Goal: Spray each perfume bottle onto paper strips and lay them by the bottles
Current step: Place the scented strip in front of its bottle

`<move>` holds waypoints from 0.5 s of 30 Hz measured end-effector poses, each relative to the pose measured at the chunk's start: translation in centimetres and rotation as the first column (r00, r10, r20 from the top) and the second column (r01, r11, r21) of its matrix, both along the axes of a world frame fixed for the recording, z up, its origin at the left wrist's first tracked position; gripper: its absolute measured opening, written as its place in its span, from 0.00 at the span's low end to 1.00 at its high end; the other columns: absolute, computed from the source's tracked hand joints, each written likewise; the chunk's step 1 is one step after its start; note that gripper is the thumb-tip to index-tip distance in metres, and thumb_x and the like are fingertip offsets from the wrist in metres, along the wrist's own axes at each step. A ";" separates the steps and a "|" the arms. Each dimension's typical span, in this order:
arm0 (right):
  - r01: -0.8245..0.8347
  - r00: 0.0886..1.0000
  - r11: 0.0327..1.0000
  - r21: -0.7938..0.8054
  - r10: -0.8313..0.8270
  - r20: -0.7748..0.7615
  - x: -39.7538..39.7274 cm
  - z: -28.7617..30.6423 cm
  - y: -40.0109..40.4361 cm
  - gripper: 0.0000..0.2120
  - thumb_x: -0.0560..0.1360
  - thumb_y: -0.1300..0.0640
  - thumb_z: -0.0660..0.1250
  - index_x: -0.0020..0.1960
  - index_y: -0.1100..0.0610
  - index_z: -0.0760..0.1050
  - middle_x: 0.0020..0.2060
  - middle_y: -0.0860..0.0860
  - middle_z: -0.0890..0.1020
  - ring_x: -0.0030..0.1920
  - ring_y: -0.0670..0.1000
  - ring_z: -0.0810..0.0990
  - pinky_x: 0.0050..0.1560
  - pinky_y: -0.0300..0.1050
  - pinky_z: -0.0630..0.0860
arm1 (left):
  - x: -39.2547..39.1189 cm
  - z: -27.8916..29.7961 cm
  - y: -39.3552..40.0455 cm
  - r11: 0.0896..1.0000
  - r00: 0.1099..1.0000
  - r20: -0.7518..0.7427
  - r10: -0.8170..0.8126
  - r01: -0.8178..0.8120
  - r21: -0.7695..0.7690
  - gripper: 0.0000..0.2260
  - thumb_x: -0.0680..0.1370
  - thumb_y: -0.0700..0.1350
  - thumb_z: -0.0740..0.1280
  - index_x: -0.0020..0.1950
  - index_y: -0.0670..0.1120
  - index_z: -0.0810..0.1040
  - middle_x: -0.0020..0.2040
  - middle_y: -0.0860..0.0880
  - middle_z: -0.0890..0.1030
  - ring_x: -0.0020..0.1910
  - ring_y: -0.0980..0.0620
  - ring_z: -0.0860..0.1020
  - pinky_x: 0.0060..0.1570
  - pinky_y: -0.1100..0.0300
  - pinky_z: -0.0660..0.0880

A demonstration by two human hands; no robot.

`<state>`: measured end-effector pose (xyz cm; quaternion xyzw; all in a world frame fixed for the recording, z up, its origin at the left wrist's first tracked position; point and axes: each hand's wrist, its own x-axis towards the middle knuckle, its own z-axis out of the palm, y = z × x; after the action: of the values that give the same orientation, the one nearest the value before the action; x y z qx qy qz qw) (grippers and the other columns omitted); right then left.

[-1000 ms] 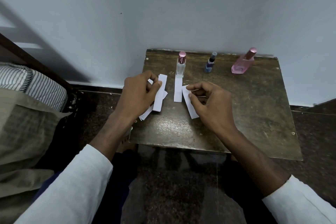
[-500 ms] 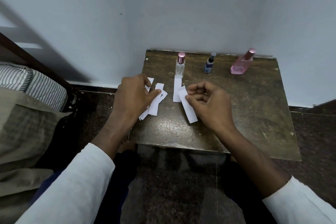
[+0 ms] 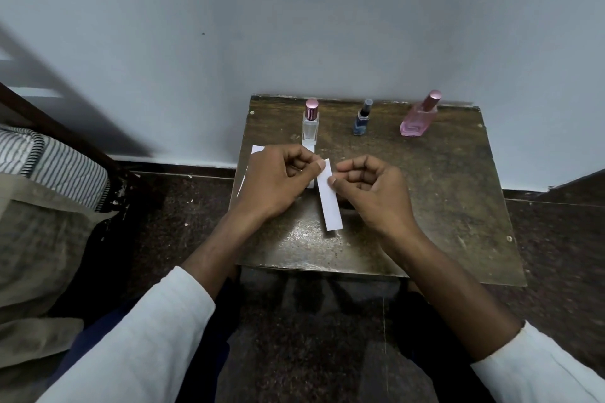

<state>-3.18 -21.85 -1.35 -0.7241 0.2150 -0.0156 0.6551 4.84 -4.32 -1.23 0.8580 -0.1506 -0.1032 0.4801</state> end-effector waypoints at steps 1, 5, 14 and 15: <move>-0.014 1.000 1.000 0.004 0.014 -0.011 -0.1 0.1 -0.3 0.09 0.75 0.63 0.80 0.52 0.56 0.84 0.43 0.54 0.89 0.46 0.55 0.90 0.50 0.52 0.87 | -0.1 0.0 -0.2 1.000 1.000 -0.007 -0.006 0.006 0.008 0.04 0.81 0.49 0.76 0.50 0.49 0.89 0.39 0.58 0.86 0.35 0.64 0.82 0.36 0.72 0.75; -0.065 0.994 0.993 -0.102 0.056 -0.090 -0.4 0.0 -1.4 0.10 0.75 0.62 0.80 0.52 0.54 0.82 0.40 0.51 0.89 0.41 0.53 0.90 0.49 0.53 0.88 | -0.3 -0.7 -1.2 0.989 0.996 0.062 -0.063 0.054 0.136 0.05 0.78 0.54 0.77 0.47 0.54 0.87 0.39 0.58 0.86 0.34 0.61 0.82 0.37 0.67 0.77; -0.101 0.993 0.886 -0.452 0.061 -0.102 -0.8 -1.4 -2.5 0.11 0.73 0.60 0.79 0.48 0.50 0.80 0.33 0.44 0.87 0.33 0.41 0.85 0.47 0.50 0.86 | -0.9 -0.8 -3.6 0.892 0.963 0.230 -0.139 0.021 0.451 0.06 0.78 0.58 0.76 0.48 0.57 0.85 0.38 0.60 0.83 0.37 0.62 0.78 0.32 0.64 0.68; -0.099 0.993 0.882 -0.460 0.061 -0.096 -0.9 -1.5 -2.5 0.10 0.73 0.60 0.79 0.48 0.50 0.80 0.33 0.44 0.87 0.33 0.41 0.85 0.46 0.50 0.86 | -0.8 -1.0 -3.7 0.891 0.963 0.232 -0.140 0.020 0.453 0.06 0.77 0.58 0.77 0.48 0.57 0.86 0.39 0.60 0.84 0.39 0.61 0.80 0.33 0.63 0.70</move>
<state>-4.09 -24.39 -2.80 -0.8680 0.2006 -0.0108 0.4542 4.02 -8.05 -2.22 0.9441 -0.2199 -0.0421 0.2419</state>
